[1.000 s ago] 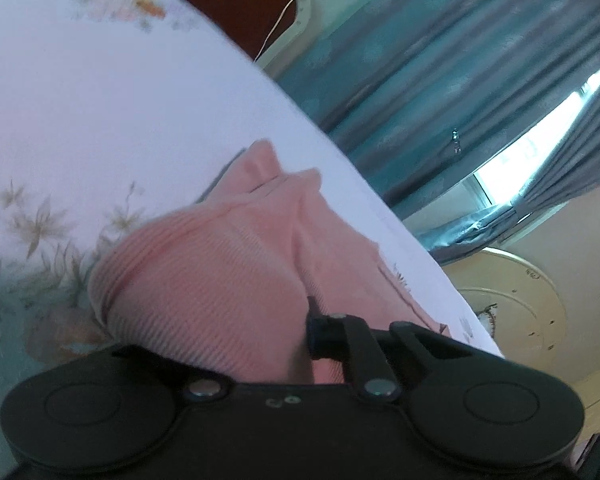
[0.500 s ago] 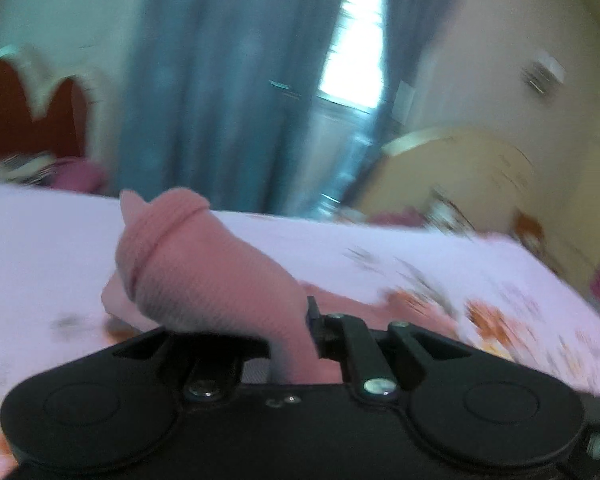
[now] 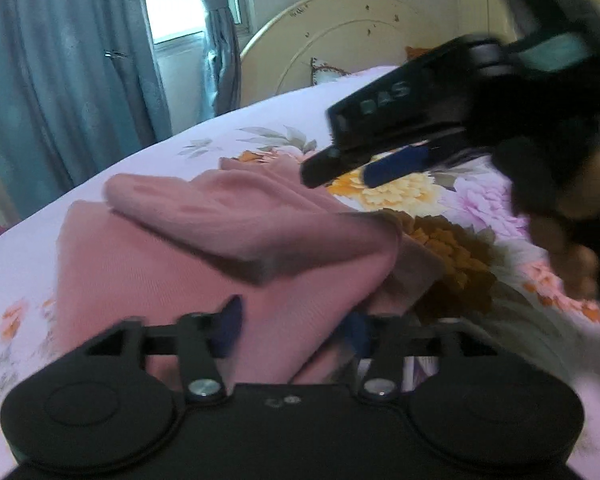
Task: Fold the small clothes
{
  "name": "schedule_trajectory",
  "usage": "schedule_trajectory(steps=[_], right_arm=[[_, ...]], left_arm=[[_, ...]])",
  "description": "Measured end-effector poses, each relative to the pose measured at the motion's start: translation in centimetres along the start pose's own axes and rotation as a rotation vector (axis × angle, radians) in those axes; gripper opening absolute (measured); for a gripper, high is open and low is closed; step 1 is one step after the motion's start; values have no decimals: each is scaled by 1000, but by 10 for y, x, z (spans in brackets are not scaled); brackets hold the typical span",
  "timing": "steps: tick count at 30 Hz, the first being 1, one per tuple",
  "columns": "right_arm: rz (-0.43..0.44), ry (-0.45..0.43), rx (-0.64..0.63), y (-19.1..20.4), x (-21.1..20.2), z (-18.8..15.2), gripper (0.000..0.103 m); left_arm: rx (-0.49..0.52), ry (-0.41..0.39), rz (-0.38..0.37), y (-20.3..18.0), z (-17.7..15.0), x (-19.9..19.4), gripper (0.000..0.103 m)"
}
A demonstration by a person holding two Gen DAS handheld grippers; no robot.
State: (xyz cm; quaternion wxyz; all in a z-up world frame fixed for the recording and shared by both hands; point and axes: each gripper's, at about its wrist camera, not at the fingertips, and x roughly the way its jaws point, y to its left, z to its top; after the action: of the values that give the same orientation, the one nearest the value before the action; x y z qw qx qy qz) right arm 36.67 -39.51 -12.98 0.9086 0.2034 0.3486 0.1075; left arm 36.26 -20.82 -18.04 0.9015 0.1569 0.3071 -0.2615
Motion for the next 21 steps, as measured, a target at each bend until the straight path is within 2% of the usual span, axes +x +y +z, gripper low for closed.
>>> schedule_trajectory(steps=[3, 4, 5, 6, 9, 12, 14, 15, 17, 19, 21], right_arm=[[51, 40, 7, 5, 17, 5, 55], [55, 45, 4, 6, 22, 6, 63], [50, 41, -3, 10, 24, 8, 83], [46, 28, -10, 11, 27, 10, 88], [87, -10, -73, 27, 24, 14, 88], [117, 25, -158, 49, 35, 10, 88], [105, 52, -222, 64, 46, 4, 86], [91, 59, -245, 67, 53, 1, 81], [63, 90, -272, 70, 65, -3, 37], [35, 81, -266, 63, 69, -4, 23], [-5, 36, -220, 48, 61, 1, 20]], left_arm=[[-44, 1, 33, 18, -3, -16, 63], [-77, -1, 48, 25, -2, -21, 63], [-111, -4, 63, 34, -1, -24, 63], [-147, -8, 80, 42, -1, -28, 63], [-239, -17, 153, 69, -1, -34, 63], [-355, -13, 214, 96, 1, -31, 61], [-422, -10, 241, 109, 4, -25, 61], [-438, -1, 246, 114, 5, -19, 61], [-459, 14, 240, 119, 8, -8, 61], [-476, 19, 227, 120, 9, -3, 61], [-480, 9, 223, 120, 8, -5, 61]])
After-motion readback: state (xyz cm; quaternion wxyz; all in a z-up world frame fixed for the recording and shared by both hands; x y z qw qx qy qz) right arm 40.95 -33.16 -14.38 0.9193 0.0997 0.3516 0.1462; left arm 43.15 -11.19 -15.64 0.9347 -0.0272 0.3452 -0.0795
